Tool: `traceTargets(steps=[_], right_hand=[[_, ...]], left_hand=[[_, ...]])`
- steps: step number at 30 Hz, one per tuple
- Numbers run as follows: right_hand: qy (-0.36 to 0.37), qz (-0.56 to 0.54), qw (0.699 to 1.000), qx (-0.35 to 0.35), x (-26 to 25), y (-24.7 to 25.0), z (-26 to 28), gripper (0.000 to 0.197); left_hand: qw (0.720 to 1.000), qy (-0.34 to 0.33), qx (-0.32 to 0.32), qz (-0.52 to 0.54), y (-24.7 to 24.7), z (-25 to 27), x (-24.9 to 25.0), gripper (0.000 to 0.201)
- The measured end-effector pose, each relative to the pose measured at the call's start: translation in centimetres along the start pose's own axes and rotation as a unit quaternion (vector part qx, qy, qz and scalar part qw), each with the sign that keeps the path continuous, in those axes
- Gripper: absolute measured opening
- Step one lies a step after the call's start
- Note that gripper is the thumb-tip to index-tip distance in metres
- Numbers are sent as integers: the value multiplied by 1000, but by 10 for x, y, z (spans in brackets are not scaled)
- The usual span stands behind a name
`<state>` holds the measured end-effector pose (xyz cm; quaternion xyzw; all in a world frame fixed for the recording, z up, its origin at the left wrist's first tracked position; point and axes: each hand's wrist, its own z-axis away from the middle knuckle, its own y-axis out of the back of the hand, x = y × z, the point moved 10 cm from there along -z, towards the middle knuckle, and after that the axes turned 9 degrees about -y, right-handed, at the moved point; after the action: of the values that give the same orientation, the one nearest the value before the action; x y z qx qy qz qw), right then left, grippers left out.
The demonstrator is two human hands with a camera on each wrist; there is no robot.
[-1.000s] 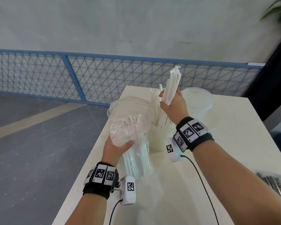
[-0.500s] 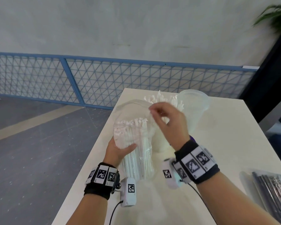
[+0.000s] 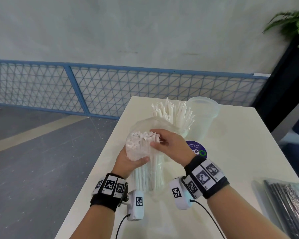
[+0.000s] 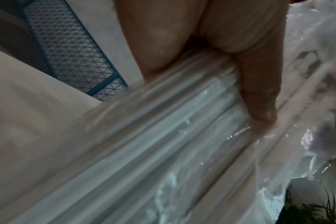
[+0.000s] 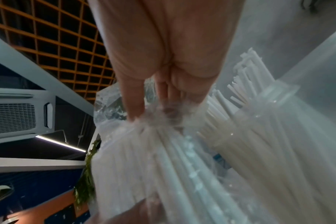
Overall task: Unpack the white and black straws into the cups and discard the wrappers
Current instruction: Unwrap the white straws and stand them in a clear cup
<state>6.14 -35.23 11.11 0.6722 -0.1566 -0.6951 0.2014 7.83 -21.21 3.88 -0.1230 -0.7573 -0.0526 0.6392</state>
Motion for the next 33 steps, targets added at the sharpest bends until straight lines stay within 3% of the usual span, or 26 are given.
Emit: traceTargets(steps=[3,7,11,16,23,25,28,31,33], right_hand=[[-24,-38,997,-58,10,-11,-1,41],[-52,-71,993,-77,18,-16,-1,46],[-64,-103,993,-5,22,-15,0,42],[-79,-133,985,81,28,-11,6,37],[-77,-217,964,135,16,8,13,23],[-62,-223,961,149,8,19,14,23],[-51,-242,954,167,1,33,9,43],[-62,-253,946,193,2,45,-1,103],[-62,-253,945,197,4,52,-8,123]], left_hand=[[1000,10,-10,2,-1,1,-4,68],[999,22,-41,-2,-10,1,-9,73],[999,24,-48,-6,-13,1,-8,82],[999,19,-14,-38,-7,2,-8,55],[998,28,5,-55,-3,1,-9,57],[997,28,3,-69,-3,1,-8,48],[996,31,1,-83,-3,0,-7,42],[995,30,-3,-99,-2,0,-5,41],[994,35,-7,-99,-3,0,-7,40]])
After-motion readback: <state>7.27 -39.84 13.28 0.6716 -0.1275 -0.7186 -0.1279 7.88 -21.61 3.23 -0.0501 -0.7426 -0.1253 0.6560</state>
